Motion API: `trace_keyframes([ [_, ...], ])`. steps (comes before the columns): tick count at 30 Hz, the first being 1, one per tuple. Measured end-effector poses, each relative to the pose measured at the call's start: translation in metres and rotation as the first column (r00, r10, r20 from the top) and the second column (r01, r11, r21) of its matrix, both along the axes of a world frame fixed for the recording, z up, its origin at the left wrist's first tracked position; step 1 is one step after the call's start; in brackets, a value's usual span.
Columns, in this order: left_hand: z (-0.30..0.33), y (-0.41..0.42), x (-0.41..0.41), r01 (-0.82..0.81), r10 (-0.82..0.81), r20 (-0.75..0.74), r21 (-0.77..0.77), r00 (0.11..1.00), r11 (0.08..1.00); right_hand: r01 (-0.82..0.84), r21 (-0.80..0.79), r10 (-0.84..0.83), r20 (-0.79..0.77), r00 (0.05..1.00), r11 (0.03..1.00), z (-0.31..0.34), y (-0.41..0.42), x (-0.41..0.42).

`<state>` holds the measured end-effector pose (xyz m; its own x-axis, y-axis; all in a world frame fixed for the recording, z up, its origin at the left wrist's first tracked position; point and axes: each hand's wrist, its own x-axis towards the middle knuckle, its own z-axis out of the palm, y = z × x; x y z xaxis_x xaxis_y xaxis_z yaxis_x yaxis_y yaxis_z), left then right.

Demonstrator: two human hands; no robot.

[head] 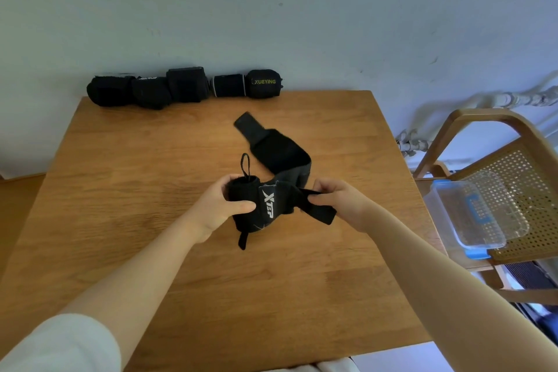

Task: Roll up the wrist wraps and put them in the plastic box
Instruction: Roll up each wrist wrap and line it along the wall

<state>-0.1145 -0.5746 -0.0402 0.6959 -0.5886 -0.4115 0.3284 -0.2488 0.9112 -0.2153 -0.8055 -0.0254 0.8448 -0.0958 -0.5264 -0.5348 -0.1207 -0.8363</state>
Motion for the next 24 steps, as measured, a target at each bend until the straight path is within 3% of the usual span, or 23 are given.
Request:
trace_keyframes([
  [2, 0.0, 0.005, 0.002, 0.003, -0.008, -0.083, -0.068, 0.997, 0.998, 0.064, 0.188, -0.067, 0.009, 0.998, 0.98, 0.002, -0.002, 0.001],
  [3, 0.0, 0.006, 0.003, 0.002, -0.014, -0.12, -0.1, 0.993, 0.995, 0.079, 0.209, -0.081, -0.003, 0.997, 0.975, 0.003, -0.001, 0.002],
  [4, 0.001, 0.008, 0.003, 0.008, -0.026, -0.143, -0.125, 0.989, 0.992, 0.075, 0.166, -0.073, -0.018, 0.997, 0.983, 0.002, -0.001, 0.003],
  [6, 0.001, 0.009, 0.003, 0.088, -0.11, -0.144, -0.152, 0.983, 0.984, -0.033, -0.105, 0.028, -0.047, 0.998, 0.994, -0.002, 0.001, 0.007],
  [8, 0.003, 0.008, -0.001, 0.194, -0.215, -0.125, -0.159, 0.969, 0.968, -0.154, -0.352, 0.126, -0.103, 0.987, 0.923, -0.003, 0.005, 0.012],
  [11, 0.008, 0.005, -0.002, 0.227, -0.254, -0.153, -0.173, 0.955, 0.958, -0.281, -0.463, 0.243, -0.142, 0.96, 0.841, 0.008, 0.015, 0.018],
  [13, 0.013, 0.005, 0.0, 0.212, -0.247, -0.177, -0.193, 0.953, 0.958, -0.202, -0.38, 0.19, -0.069, 0.979, 0.903, 0.017, 0.017, 0.019],
  [16, 0.018, 0.008, 0.002, 0.177, -0.238, -0.247, -0.245, 0.939, 0.953, -0.099, -0.072, 0.105, 0.073, 0.992, 0.992, 0.022, 0.011, 0.013],
  [21, 0.024, 0.01, -0.005, 0.178, -0.272, -0.305, -0.301, 0.913, 0.937, -0.31, 0.121, 0.287, 0.175, 0.942, 0.943, 0.016, 0.026, 0.009],
  [24, 0.027, 0.009, -0.007, 0.152, -0.248, -0.316, -0.297, 0.916, 0.943, -0.337, 0.241, 0.292, 0.204, 0.934, 0.91, 0.014, 0.027, 0.007],
])
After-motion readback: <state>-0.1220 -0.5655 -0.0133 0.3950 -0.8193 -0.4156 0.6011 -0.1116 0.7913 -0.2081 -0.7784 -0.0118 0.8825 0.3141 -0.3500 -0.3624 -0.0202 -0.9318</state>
